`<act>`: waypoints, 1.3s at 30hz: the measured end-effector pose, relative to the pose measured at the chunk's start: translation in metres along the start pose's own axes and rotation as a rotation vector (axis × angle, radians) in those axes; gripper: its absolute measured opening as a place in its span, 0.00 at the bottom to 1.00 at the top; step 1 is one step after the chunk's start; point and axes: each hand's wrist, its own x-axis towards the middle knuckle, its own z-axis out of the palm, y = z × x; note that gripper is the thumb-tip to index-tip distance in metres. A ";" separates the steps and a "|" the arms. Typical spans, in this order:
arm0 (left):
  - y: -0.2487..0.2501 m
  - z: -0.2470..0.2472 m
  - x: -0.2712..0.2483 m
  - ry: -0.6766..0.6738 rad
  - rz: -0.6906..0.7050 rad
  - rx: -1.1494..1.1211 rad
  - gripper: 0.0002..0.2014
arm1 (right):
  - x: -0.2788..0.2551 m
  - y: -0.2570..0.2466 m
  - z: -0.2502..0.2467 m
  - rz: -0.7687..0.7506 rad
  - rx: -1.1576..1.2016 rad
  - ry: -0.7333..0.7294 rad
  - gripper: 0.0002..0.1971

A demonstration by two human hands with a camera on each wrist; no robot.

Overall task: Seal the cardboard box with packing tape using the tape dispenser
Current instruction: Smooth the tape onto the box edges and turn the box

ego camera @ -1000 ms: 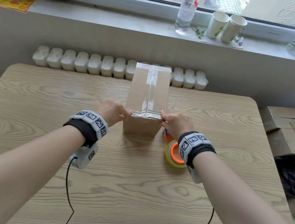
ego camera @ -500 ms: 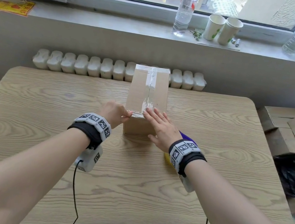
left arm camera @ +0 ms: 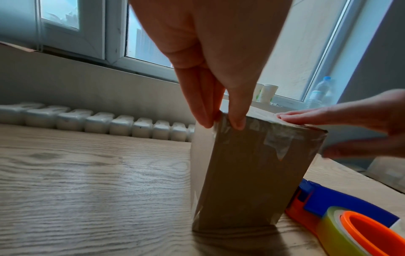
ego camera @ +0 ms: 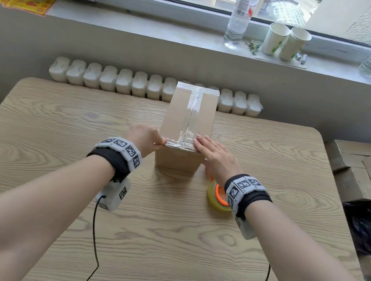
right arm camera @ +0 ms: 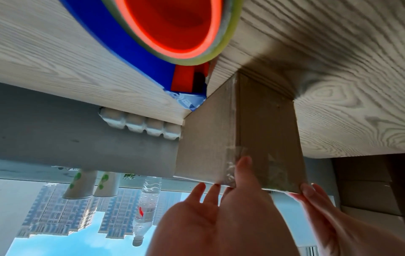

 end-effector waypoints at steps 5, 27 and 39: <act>-0.002 0.006 -0.001 0.025 0.007 -0.007 0.14 | 0.009 -0.010 0.015 0.114 0.147 0.105 0.21; -0.060 0.016 -0.009 0.254 -0.139 -0.035 0.20 | 0.024 -0.076 0.008 -0.152 0.024 -0.173 0.39; -0.046 0.046 -0.041 0.308 0.146 0.045 0.32 | 0.062 -0.090 0.013 -0.061 0.111 -0.228 0.30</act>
